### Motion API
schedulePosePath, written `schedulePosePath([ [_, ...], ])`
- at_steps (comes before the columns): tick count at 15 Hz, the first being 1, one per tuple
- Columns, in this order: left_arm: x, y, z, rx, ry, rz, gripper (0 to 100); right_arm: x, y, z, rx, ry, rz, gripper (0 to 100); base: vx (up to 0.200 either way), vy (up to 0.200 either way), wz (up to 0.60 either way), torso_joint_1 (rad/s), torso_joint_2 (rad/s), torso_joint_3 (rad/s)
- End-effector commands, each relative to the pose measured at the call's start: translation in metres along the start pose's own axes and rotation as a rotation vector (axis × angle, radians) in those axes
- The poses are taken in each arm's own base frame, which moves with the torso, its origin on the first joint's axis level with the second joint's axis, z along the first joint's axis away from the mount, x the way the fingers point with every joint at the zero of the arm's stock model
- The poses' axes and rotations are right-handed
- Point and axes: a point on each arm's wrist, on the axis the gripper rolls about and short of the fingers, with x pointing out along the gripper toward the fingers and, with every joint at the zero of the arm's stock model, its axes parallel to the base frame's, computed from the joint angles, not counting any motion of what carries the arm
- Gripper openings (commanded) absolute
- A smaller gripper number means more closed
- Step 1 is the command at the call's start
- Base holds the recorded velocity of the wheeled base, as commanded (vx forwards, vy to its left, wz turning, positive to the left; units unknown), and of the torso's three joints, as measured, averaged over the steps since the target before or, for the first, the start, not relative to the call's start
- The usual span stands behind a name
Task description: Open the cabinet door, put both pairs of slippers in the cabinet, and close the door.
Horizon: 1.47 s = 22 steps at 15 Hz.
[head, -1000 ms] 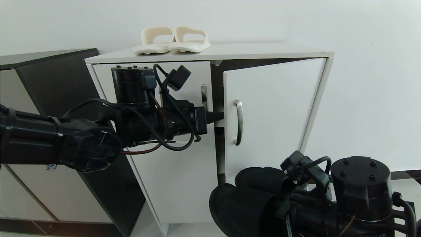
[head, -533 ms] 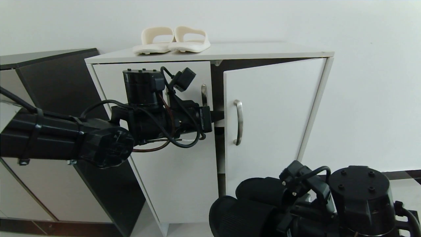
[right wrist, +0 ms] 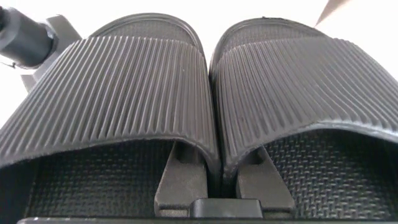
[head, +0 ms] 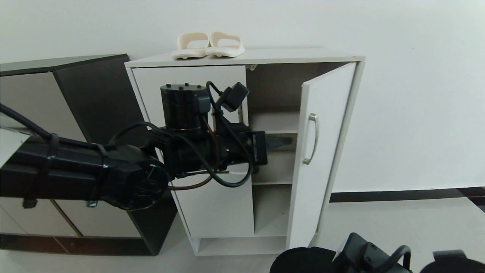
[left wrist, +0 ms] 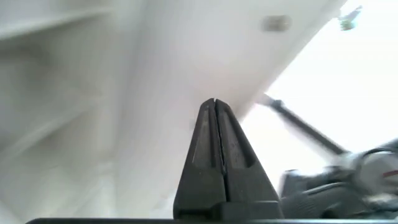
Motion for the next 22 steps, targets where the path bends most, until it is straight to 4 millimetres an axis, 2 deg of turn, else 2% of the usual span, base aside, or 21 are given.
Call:
schedulePosePath([
  [1,0.022,-0.02,-0.008,-0.01,-0.013,-0.087,0,-0.007,0.004,0.003,-0.001,-0.035,0.019,0,-0.2,0.0,0.0,-0.002,0.0,0.002],
  [3,0.025,-0.017,-0.01,0.004,-0.036,-0.093,0,-0.002,0.004,0.005,0.005,-0.06,-0.01,0,-0.2,0.0,0.0,-0.002,0.0,0.002],
  [4,0.019,-0.012,-0.006,0.008,-0.055,-0.068,0,0.009,0.003,0.006,0.023,-0.063,-0.069,0,-0.2,0.0,0.0,0.002,0.0,0.002],
  [5,0.004,-0.006,0.004,0.023,-0.097,-0.009,0,0.024,0.002,0.01,0.053,-0.081,-0.14,0,-0.2,0.0,0.0,-0.002,0.0,0.002],
  [7,-0.042,-0.001,0.034,0.058,-0.194,0.097,0,0.07,-0.006,0.02,0.133,-0.139,-0.295,0,0.0,0.0,0.0,0.0,0.0,0.0],
  [8,-0.069,-0.003,0.045,0.071,-0.225,0.15,0,0.097,-0.017,0.024,0.155,-0.157,-0.37,0,0.0,0.0,0.0,0.0,0.0,0.0],
  [9,-0.101,-0.01,0.054,0.085,-0.251,0.223,0,0.124,-0.034,0.031,0.181,-0.184,-0.463,0,0.0,0.0,0.0,0.0,0.0,0.0],
  [11,-0.163,-0.034,0.057,0.128,-0.283,0.407,0,0.161,-0.074,0.054,0.215,-0.234,-0.594,0,0.0,0.0,0.0,0.0,0.0,0.0],
  [13,-0.217,-0.068,0.031,0.187,-0.255,0.624,0,0.184,-0.115,0.08,0.219,-0.288,-0.68,0,0.0,0.0,0.0,0.0,0.0,0.0],
  [15,-0.254,-0.105,-0.006,0.173,-0.255,0.776,0,0.194,-0.142,0.095,0.213,-0.322,-0.739,0,0.0,0.0,0.0,0.0,0.0,0.0],
  [16,-0.266,-0.116,-0.021,0.166,-0.259,0.827,0,0.194,-0.149,0.098,0.215,-0.329,-0.765,0,0.0,0.0,0.0,0.0,0.0,0.0],
  [17,-0.286,-0.136,-0.049,0.161,-0.277,0.91,0,0.191,-0.162,0.1,0.226,-0.34,-0.802,0,0.0,0.0,0.0,0.0,0.0,0.0],
  [19,-0.313,-0.162,-0.092,0.155,-0.295,0.978,0,0.181,-0.173,0.102,0.241,-0.351,-0.85,0,0.0,0.0,0.0,0.0,0.0,0.0],
  [20,-0.318,-0.166,-0.101,0.155,-0.299,0.99,0,0.179,-0.174,0.101,0.243,-0.347,-0.86,0,0.0,0.0,0.0,0.0,0.0,0.0],
  [21,-0.329,-0.176,-0.124,0.152,-0.311,1.04,0,0.168,-0.177,0.098,0.25,-0.346,-0.874,0,0.0,0.0,0.0,0.0,0.0,0.0],
  [22,-0.334,-0.179,-0.135,0.15,-0.318,1.069,0,0.163,-0.178,0.095,0.253,-0.345,-0.88,0,0.0,0.0,0.0,0.0,0.0,0.0],
])
